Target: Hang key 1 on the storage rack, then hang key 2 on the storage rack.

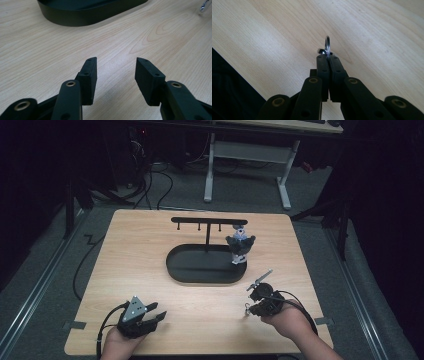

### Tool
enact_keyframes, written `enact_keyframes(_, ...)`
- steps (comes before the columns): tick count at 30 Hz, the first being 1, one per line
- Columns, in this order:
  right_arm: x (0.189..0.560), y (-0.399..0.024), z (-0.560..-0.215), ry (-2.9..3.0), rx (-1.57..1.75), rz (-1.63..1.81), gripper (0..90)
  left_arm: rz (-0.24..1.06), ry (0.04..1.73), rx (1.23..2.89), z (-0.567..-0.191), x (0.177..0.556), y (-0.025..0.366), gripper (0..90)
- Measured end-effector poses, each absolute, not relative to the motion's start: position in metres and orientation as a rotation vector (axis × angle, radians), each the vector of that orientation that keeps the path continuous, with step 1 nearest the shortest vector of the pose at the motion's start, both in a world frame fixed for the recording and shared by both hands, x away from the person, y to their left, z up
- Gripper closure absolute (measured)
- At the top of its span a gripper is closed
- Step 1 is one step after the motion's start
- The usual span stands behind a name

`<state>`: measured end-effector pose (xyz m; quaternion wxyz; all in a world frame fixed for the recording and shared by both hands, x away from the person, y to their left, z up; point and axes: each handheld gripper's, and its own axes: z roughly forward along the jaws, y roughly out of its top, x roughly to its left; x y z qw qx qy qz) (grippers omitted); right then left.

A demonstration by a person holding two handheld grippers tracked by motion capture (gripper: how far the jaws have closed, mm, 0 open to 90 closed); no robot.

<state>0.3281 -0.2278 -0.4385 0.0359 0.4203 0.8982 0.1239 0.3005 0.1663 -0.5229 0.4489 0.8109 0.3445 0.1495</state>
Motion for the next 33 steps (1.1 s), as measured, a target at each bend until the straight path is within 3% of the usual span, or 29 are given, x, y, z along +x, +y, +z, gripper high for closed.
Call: enact_keyframes(33, 0.365, -0.217, -0.394, 2.74, 1.29, 0.399, 89.1, 0.381, 0.827, 1.991, -0.521, 0.298, 0.166, 52.0)
